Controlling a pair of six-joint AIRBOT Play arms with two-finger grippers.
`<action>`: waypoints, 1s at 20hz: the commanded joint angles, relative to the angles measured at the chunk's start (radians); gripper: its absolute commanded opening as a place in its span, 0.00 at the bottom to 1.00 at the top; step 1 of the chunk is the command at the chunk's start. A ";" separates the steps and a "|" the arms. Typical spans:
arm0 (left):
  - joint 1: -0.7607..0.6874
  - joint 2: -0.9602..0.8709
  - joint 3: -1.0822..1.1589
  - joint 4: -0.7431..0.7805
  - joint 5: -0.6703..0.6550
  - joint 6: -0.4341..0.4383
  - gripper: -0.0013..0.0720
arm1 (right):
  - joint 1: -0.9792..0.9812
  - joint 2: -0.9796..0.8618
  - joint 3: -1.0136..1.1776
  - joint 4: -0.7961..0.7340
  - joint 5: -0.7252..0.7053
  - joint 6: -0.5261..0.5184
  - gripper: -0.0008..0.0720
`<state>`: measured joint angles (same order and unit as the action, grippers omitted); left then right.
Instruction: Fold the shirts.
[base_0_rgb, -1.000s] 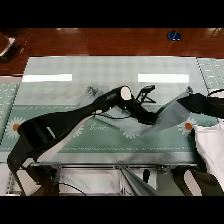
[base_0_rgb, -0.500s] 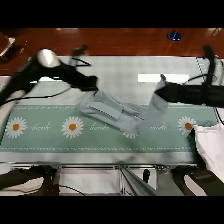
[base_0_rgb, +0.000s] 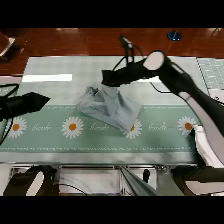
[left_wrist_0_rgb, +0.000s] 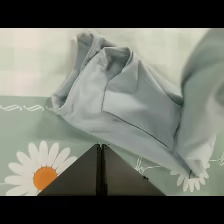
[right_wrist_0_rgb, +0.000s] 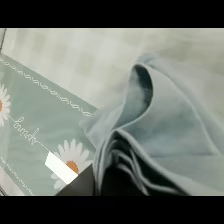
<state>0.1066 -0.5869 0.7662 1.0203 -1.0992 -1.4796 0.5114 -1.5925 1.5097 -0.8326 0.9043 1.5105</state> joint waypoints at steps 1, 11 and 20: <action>0.019 0.084 -0.074 0.001 -0.005 -0.010 0.05 | 0.060 -0.199 0.156 0.052 -0.006 0.021 0.04; 0.019 0.010 -0.083 0.001 0.061 -0.008 0.05 | -0.020 -0.214 0.182 0.174 0.276 -0.030 0.58; 0.019 -0.032 -0.083 0.000 0.063 -0.008 0.05 | -0.296 0.591 -0.364 -0.766 0.301 0.327 0.58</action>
<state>0.1249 -0.6132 0.6838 1.0206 -1.0374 -1.4879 0.2848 -1.2678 1.4193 -1.2797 1.2892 1.6558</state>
